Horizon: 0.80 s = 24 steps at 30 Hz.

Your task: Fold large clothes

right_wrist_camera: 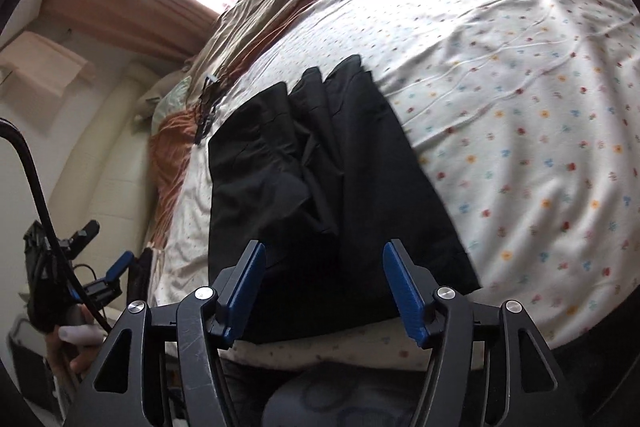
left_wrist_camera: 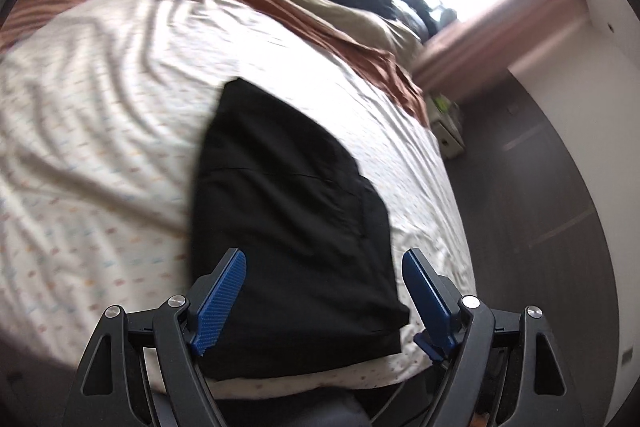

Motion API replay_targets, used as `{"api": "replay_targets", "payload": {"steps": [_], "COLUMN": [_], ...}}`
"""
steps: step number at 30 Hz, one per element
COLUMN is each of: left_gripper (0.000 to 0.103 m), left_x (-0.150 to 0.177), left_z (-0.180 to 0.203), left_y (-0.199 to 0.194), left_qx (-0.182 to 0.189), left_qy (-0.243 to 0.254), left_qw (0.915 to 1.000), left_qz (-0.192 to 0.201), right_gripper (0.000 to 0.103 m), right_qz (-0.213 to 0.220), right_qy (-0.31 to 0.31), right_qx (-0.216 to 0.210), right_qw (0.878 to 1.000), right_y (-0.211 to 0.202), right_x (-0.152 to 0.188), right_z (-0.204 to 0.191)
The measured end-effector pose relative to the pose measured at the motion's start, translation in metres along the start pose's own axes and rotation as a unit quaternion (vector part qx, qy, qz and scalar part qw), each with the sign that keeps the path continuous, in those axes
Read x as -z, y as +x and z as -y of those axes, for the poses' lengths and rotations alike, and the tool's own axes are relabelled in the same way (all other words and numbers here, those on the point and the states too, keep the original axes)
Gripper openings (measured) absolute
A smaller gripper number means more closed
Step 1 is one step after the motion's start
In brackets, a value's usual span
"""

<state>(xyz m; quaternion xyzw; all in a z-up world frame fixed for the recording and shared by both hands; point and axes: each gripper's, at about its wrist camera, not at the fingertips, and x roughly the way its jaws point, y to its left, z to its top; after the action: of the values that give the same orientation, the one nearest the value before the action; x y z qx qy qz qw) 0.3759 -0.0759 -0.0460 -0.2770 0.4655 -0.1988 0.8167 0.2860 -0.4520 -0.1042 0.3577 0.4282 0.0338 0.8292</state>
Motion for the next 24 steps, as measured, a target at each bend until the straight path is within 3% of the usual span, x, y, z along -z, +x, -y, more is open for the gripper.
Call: {"api": "replay_targets", "payload": {"steps": [6,13,18,24], "left_gripper": [0.081,0.081,0.081,0.081], "left_x": [0.011,0.027,0.037,0.041], "left_z": [-0.043,-0.104,-0.138,-0.152], "left_y": [-0.035,-0.048,-0.039,-0.011], "left_qx": [-0.03,-0.039,-0.047,-0.043], "left_qy": [-0.016,-0.064,-0.097,-0.1], "left_qw": [0.9992,0.9969,0.9941,0.9939], "left_qz": [0.022,0.023,0.012,-0.016], "right_gripper": [0.062,0.062,0.062,0.062], "right_qz": [-0.014,-0.035,-0.027,-0.031], "right_qy": [-0.013,-0.027,-0.02,-0.001], "right_qx": [-0.008,-0.001,0.006,0.01], "right_qw": [1.0,0.999,0.999,0.999], "right_y": [0.016,0.031,0.031,0.04], "right_x": [0.01,0.018,0.013,0.003], "right_z": [-0.025,-0.041,-0.034,-0.015]}}
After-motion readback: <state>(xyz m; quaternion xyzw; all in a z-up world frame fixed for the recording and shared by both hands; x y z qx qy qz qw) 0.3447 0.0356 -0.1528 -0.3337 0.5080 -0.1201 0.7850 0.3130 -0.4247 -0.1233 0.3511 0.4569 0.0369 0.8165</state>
